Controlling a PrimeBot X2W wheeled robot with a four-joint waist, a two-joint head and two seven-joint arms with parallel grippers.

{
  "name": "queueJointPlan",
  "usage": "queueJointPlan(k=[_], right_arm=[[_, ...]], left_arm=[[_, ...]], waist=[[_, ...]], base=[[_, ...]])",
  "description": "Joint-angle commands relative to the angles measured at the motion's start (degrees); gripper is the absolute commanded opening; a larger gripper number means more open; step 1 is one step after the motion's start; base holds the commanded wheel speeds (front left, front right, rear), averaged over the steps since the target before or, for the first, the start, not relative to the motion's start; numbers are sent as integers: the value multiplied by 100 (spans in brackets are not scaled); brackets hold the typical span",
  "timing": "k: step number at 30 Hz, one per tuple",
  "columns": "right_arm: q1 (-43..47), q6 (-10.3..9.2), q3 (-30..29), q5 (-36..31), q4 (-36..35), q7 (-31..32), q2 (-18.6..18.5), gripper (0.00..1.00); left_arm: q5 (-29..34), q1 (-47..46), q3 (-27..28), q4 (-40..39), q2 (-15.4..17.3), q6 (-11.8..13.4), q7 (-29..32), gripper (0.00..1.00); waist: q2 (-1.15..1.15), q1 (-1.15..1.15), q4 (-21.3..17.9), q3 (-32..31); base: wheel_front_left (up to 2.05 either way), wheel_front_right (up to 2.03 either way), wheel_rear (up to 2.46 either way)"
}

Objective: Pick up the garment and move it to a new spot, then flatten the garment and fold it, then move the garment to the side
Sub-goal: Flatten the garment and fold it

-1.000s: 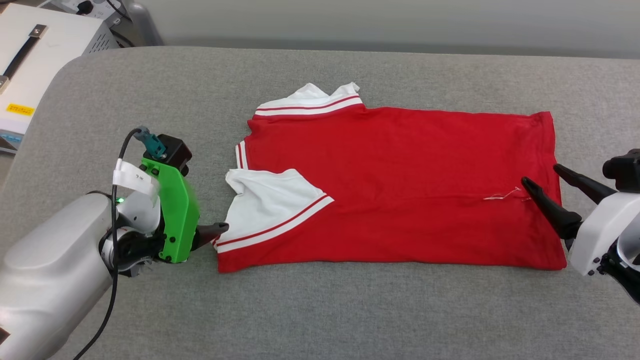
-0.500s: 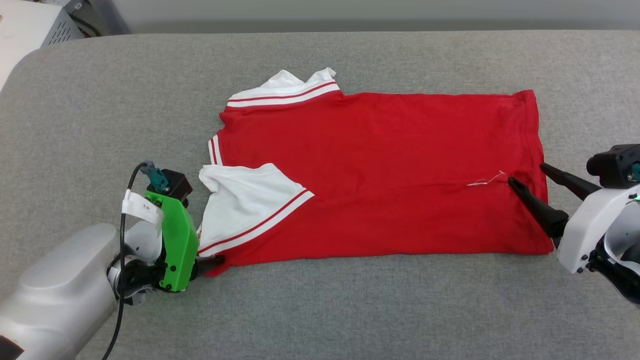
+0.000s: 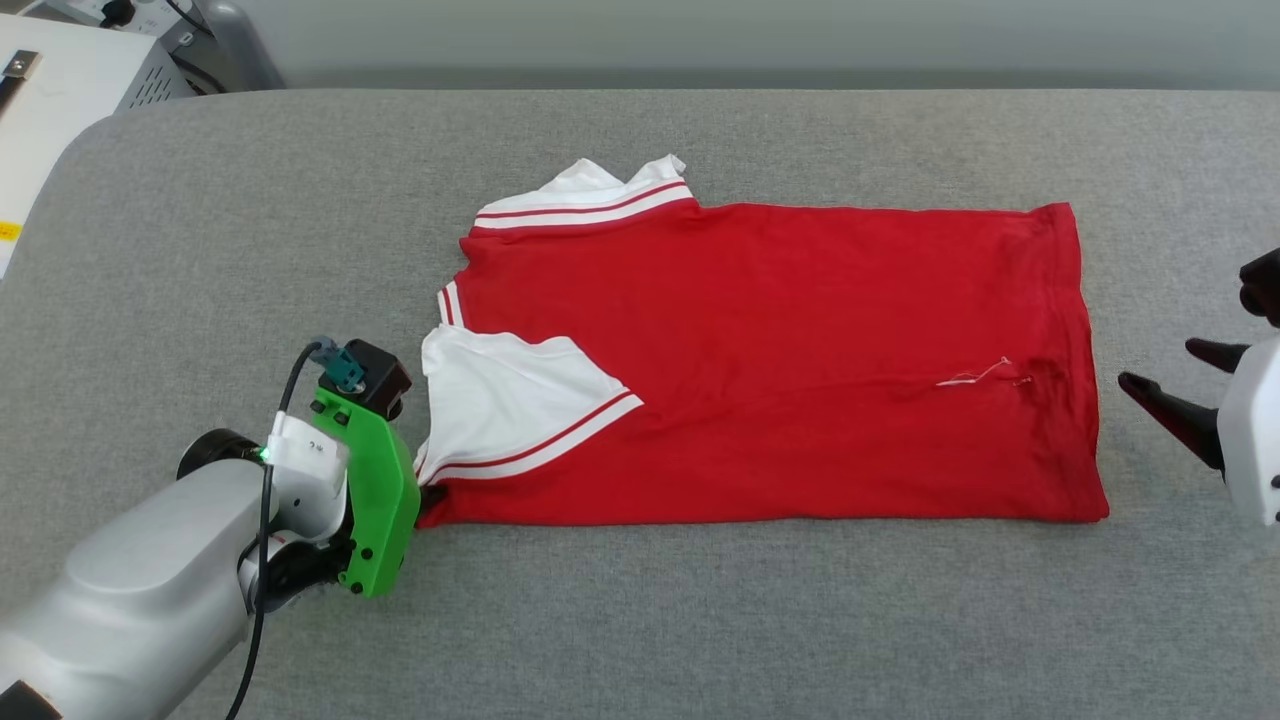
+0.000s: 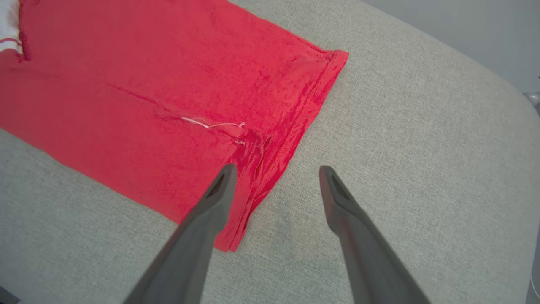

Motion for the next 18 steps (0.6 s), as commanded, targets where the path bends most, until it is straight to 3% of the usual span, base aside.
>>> queueJointPlan(k=[1,5,8,18], right_arm=[[54,-5,16,62,-8,210,3,100],[206,-5,65,39,154,625,156,100],[355,-5,126,-47,556,714,485,100],[499,-5,396,-257,1670,375,1116,100]], left_arm=[[62,-77,-17,-37,34,-11,-51,0],[139,-118,-81,-100,23,-11,-113,0],[211,-144,-131,-110,-8,-11,-182,0],[338,-215,-230,-60,-97,-11,-292,0]], waist=[[0,0,35,-18],[0,0,97,-11],[0,0,151,29],[0,0,271,179]], base=[[0,0,0],[0,0,0],[0,0,0],[0,0,0]])
